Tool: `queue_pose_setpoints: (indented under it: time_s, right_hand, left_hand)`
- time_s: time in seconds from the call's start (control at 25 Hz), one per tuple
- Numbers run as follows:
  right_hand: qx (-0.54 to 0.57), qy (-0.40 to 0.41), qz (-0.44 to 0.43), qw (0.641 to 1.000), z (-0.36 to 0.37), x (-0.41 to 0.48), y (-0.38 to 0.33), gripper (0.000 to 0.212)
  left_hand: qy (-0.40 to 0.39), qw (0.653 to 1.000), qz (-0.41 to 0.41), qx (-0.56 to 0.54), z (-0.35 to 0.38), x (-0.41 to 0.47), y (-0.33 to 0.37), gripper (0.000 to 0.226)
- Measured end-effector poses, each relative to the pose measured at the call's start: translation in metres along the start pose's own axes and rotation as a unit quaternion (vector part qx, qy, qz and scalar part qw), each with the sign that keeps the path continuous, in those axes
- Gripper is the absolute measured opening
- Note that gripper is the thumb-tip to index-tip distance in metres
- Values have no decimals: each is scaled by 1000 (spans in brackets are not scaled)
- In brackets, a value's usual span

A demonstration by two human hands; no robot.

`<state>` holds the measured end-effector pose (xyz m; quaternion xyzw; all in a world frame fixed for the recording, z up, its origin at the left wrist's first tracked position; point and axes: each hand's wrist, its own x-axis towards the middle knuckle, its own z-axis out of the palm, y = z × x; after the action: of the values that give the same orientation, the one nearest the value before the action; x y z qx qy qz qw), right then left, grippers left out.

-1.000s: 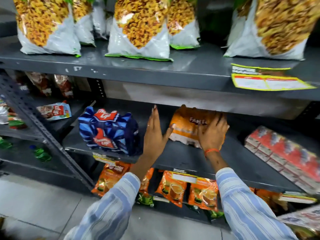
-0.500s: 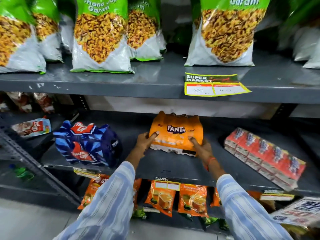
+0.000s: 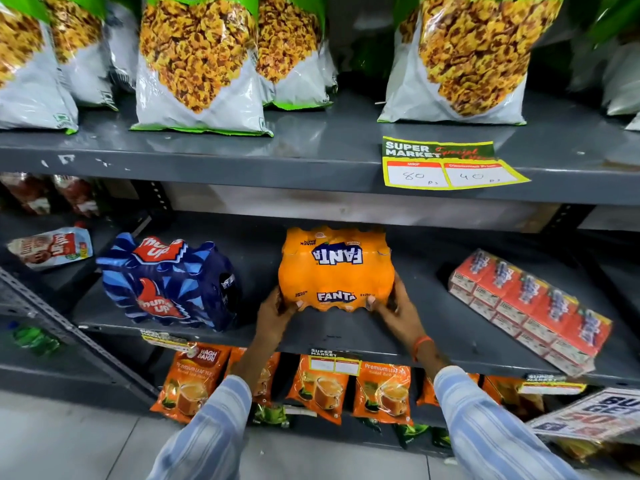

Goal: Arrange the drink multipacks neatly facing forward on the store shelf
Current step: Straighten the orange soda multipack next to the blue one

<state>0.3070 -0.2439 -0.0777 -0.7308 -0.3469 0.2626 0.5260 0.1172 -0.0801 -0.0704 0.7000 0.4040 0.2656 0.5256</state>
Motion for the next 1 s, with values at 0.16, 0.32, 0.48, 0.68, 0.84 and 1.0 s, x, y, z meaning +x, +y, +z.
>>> queue_pose_setpoints:
  time_s: [0.16,0.32,0.48,0.68,0.84,1.0]
  right_hand:
    - [194,66,76,976,-10,29,-25,59]
    - [158,23,211,964,-28,51,-21,161]
    - [154,0,137,978,-22,48,-45,86]
    - [127,124,114,977,-25,28,-27,55]
    - [209,154,89,962,5,1,-25,53]
    - [264,120,94,952,41,-19,-26,63]
  left_hand:
    - [10,993,-38,113,46,-39,20,83]
    - [-166,976,12,139,113,-79,45,90]
    - [-229,968,-28,103,115,-66,52,93]
    - [-174,983,-35,36,90,-66,42,106]
    - [-108,987,-57,-100,59,-42,48,92]
    - [-20,986,-100,-132,48,-27,45,115]
